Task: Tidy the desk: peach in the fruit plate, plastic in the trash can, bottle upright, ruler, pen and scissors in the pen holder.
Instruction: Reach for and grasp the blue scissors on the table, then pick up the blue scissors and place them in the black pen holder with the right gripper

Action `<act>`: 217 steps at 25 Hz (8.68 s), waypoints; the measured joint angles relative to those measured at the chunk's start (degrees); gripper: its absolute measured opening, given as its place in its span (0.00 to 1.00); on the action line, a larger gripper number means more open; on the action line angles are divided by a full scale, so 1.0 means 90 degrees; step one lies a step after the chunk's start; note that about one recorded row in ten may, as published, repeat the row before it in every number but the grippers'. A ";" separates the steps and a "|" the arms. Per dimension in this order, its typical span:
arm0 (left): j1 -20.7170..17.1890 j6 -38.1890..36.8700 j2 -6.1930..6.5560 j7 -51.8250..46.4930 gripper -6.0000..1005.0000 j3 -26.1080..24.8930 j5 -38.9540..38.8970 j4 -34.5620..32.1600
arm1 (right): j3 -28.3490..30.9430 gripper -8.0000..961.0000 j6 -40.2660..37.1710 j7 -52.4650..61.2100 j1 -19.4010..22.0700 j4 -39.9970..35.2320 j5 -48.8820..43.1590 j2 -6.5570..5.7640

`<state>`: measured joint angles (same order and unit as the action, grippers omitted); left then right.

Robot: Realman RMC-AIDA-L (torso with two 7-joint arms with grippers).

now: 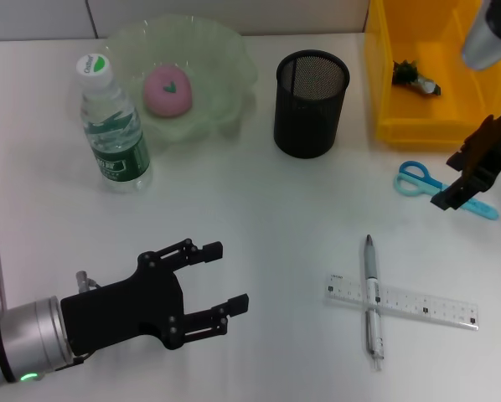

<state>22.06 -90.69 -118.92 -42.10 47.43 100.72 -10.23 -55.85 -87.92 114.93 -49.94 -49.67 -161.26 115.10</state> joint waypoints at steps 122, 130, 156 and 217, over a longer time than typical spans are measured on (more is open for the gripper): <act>0.0128 -0.0013 0.0020 -0.0162 0.78 -0.0118 -0.0256 0.0077 | 0.0099 0.24 0.0124 -0.1997 0.1623 -0.0843 0.2532 0.0326; 0.0121 -0.0082 0.0003 -0.0181 0.78 -0.0114 -0.0603 0.0164 | 0.0529 0.24 0.0104 -0.3002 0.2246 -0.0841 0.3764 0.0382; 0.0173 -0.0381 -0.0002 -0.0175 0.78 -0.0114 -0.0911 0.0297 | 0.0991 0.25 0.0046 -0.6808 0.2870 0.1821 0.7322 0.0429; 0.0176 -0.0508 -0.0010 -0.0186 0.78 -0.0114 -0.1171 0.0320 | 0.0929 0.28 0.0442 -1.3530 0.1885 0.4669 0.9173 0.0522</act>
<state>23.64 -95.27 -119.00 -43.77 46.40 90.18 -7.35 -47.48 -83.94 -6.84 -32.97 -7.65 -78.70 119.79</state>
